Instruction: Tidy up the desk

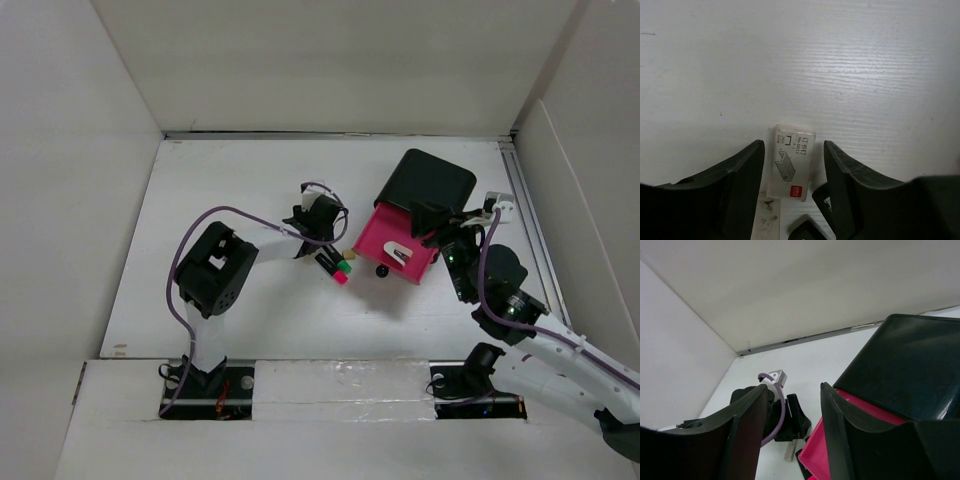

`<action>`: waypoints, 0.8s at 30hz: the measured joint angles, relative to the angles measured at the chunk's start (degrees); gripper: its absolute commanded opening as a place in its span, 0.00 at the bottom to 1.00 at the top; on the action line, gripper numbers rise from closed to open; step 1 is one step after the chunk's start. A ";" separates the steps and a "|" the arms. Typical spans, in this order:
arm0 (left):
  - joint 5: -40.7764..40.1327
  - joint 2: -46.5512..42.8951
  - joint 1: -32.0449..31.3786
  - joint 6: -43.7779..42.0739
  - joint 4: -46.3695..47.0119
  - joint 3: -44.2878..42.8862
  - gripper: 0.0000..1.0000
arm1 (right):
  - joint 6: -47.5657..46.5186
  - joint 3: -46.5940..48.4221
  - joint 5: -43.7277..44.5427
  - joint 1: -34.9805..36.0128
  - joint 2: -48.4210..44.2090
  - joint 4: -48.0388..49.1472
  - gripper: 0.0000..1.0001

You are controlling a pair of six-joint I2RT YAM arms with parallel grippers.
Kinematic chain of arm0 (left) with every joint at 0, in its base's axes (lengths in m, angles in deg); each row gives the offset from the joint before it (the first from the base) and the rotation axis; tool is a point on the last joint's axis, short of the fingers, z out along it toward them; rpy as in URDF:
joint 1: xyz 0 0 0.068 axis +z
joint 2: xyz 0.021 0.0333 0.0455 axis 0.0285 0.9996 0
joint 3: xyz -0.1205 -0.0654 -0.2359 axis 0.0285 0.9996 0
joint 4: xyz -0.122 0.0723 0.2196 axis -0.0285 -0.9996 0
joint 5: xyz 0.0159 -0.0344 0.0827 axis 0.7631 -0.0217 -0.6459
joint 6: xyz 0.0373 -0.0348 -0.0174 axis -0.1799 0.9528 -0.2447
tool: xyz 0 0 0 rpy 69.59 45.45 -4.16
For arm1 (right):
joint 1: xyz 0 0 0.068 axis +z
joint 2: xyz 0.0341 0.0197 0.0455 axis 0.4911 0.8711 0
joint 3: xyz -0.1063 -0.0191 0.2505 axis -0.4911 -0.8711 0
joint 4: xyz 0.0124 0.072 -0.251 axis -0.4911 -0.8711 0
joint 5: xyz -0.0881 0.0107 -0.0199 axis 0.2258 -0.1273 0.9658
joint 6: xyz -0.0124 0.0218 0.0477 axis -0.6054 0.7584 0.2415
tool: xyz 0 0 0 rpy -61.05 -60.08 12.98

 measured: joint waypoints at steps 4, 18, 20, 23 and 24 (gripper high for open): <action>0.50 0.04 1.38 -0.11 0.46 0.00 0.18 | 0.00 0.00 0.00 0.00 0.02 0.00 0.52; -2.40 -8.02 1.66 -0.61 -0.92 -0.11 0.05 | 0.00 0.00 0.02 0.00 0.04 0.00 0.52; -1.77 -12.41 1.46 -0.59 -0.50 -0.09 0.05 | 0.00 0.00 0.02 0.00 -0.07 0.00 0.52; -1.40 -19.71 -0.52 -0.81 -0.04 -0.07 0.07 | 0.02 0.00 0.00 0.00 -0.28 0.02 0.52; -1.38 -22.08 -2.10 -1.01 0.57 -0.07 0.08 | 0.02 0.00 0.00 0.00 -0.39 0.00 0.51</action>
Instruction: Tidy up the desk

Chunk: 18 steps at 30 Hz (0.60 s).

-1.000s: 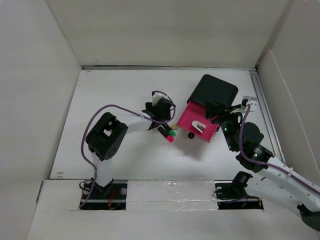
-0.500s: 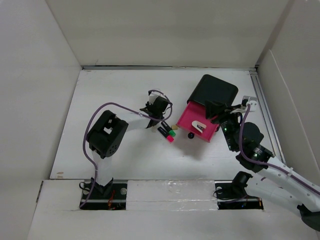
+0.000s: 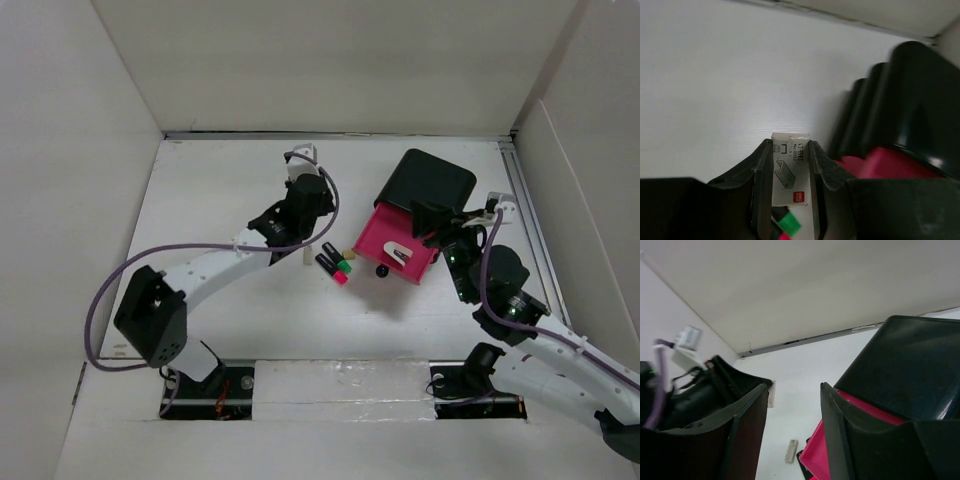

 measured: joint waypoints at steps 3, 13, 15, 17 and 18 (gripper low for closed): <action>0.44 -5.01 -6.49 -1.14 2.75 -0.20 0.09 | 0.07 0.00 0.00 0.00 -0.33 -0.04 0.50; 8.48 -1.33 -16.06 -3.19 8.07 -2.60 0.13 | 1.88 -3.76 3.02 0.00 -11.61 0.68 0.49; 9.73 1.01 -15.91 -3.69 8.24 -3.52 0.14 | 2.08 -4.48 3.74 -0.02 -13.31 1.36 0.49; 10.54 3.76 -15.74 -4.24 8.35 -4.79 0.15 | 2.16 -4.50 4.13 -0.04 -13.42 1.68 0.49; 10.67 5.11 -15.72 -4.63 8.35 -5.51 0.16 | 2.19 -4.50 4.22 -0.04 -13.14 1.68 0.49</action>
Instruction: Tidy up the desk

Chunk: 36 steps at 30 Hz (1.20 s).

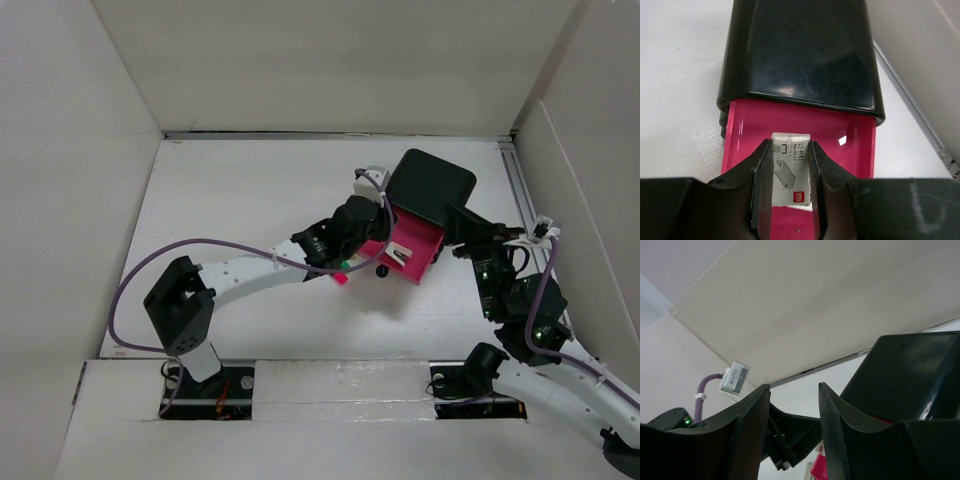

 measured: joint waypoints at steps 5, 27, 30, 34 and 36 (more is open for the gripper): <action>-0.59 6.40 -0.02 -2.01 -1.25 -4.46 0.20 | 0.02 0.00 0.11 0.00 2.62 -0.15 0.50; -4.94 -11.28 0.02 -3.54 -0.22 8.41 0.11 | -0.17 0.00 -0.11 0.00 5.51 -0.22 0.31; -2.32 -18.18 0.00 -2.64 0.87 14.78 0.11 | -0.26 0.00 -0.74 0.00 6.43 -0.13 0.22; 2.34 -22.47 0.00 -0.76 1.62 23.82 0.37 | -0.17 0.02 -1.53 0.00 8.26 -0.13 0.25; 4.31 -22.71 -0.07 0.24 1.46 28.00 0.45 | -0.09 0.07 -1.99 -0.04 8.92 -0.17 0.34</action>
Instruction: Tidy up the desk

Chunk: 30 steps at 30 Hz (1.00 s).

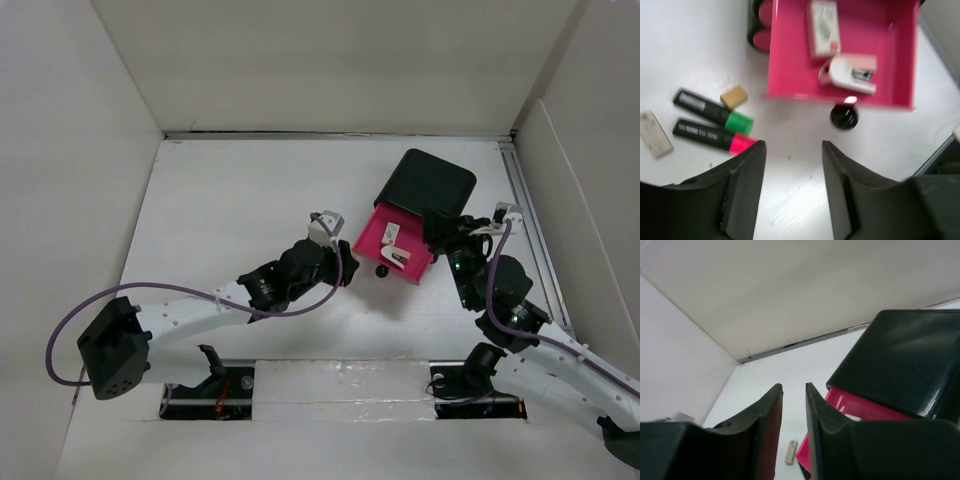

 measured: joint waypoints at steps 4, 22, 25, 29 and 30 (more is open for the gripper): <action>2.47 1.14 -0.04 1.07 -1.22 3.13 0.45 | -0.04 0.04 -0.61 -0.33 0.83 -0.02 0.43; 4.68 16.68 -4.52 0.11 2.67 -5.27 0.51 | -0.15 0.28 -2.29 -0.33 1.55 -0.02 0.51; 4.04 17.68 -4.46 -0.24 2.67 -6.45 0.50 | -0.15 0.46 -2.60 -0.33 1.57 -0.09 0.51; 3.67 18.99 -4.48 -0.66 2.97 -7.89 0.48 | -0.15 0.50 -3.63 -0.33 -0.31 -0.83 0.50; 3.69 19.15 -4.48 -0.72 3.10 -7.98 0.47 | -0.17 0.50 -3.93 -0.33 -1.25 -0.94 0.50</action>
